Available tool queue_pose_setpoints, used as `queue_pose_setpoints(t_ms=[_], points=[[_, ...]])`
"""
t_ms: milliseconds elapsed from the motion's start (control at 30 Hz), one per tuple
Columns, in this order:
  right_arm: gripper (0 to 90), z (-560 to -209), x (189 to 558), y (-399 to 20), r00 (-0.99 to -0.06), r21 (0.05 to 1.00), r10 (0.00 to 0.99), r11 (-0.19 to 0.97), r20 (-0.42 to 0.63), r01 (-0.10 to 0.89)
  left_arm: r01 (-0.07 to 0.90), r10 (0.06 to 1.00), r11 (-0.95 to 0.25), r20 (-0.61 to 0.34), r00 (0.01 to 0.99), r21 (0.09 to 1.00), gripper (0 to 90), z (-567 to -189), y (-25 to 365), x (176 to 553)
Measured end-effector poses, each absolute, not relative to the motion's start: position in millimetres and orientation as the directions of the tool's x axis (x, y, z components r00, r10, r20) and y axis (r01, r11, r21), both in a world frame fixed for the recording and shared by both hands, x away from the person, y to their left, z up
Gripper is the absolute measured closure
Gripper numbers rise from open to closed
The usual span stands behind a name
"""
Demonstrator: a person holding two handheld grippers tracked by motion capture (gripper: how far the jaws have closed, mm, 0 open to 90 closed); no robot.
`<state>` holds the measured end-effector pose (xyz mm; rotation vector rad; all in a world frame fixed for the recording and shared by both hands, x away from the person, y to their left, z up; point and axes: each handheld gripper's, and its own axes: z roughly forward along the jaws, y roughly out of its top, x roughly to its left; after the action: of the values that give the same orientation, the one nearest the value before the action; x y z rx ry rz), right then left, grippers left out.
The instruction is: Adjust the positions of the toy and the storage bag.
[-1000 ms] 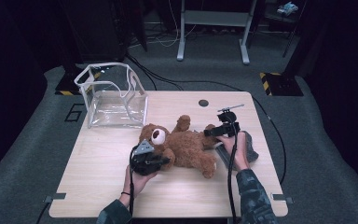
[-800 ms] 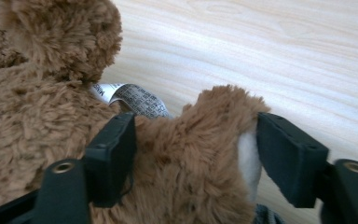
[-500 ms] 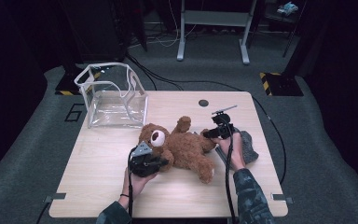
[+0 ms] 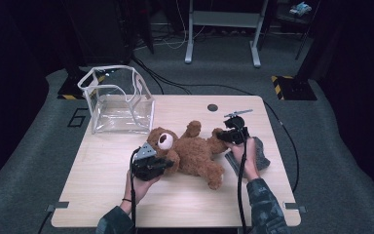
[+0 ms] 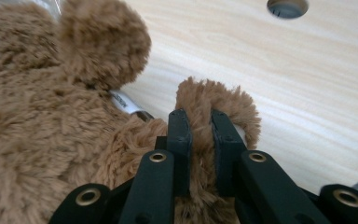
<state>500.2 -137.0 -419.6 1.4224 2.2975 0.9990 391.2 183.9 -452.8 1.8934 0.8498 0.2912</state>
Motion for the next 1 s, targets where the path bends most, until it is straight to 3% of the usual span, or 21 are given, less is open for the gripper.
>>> queue_pose_setpoints(t_ms=[567, 1000], points=[[82.7, -377.6, 478.1, -150.6, -0.463, 0.784, 0.886, 0.263, 0.034, 0.562, 0.323, 0.674, -0.322, -0.024, 0.738, 0.890, 78.2, -405.2, 181.3, 418.9], [82.9, -364.7, 457.5, -161.0, -0.441, 0.817, 0.897, 0.243, 0.015, 0.523, 0.324, 0.691, -0.327, -0.009, 0.723, 0.888, 78.8, -393.6, 179.0, 447.1]])
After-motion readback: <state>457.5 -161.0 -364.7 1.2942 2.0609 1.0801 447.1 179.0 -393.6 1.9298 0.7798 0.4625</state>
